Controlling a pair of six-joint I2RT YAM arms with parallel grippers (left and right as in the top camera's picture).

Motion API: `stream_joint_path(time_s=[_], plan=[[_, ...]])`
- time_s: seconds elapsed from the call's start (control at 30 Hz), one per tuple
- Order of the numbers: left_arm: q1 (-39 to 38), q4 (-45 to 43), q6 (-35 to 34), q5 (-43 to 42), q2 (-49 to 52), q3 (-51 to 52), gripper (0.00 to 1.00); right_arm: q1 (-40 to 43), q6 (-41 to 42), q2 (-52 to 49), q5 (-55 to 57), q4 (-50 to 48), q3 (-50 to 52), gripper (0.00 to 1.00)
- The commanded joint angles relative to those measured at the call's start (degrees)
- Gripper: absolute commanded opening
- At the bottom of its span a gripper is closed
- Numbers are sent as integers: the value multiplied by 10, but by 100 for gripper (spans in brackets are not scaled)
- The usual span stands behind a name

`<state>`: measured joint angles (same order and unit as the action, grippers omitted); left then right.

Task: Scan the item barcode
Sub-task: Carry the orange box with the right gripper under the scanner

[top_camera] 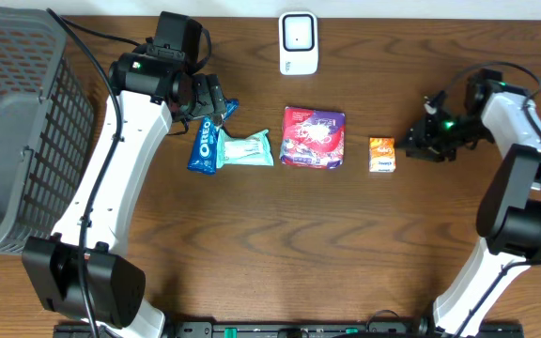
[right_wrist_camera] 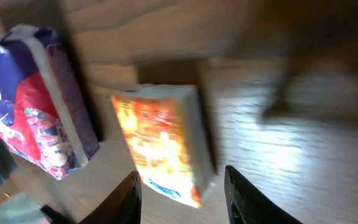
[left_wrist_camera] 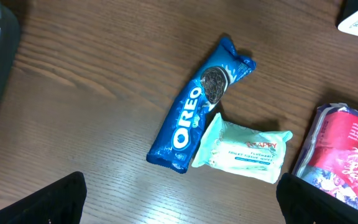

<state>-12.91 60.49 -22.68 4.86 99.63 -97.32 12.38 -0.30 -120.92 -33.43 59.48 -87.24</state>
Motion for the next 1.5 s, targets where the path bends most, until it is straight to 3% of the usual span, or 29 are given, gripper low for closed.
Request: stream_joint_path(time_s=[0.0,0.23,0.4,0.5,0.57,0.83,1.17,1.47], plan=[[1,3,1,5,3,-3,98,-21,-12,-2,-7,-11,12,38],[1,3,1,5,3,-3,97,-42,25,-2,19,-75,59,34],[1,3,1,5,3,-3,98,-42,35,-2,18,-108,98,17],[1,3,1,5,3,-3,98,-43,34,-2,15,-113,113,16],[1,3,1,5,3,-3,98,-42,33,-2,-7,-112,117,1],[1,3,1,5,3,-3,98,-42,-110,-2,-363,-112,116,1],[1,3,1,5,3,-3,98,-42,-111,-2,-558,-169,116,1],[1,3,1,5,3,-3,98,-87,-87,-2,-561,-222,114,1]])
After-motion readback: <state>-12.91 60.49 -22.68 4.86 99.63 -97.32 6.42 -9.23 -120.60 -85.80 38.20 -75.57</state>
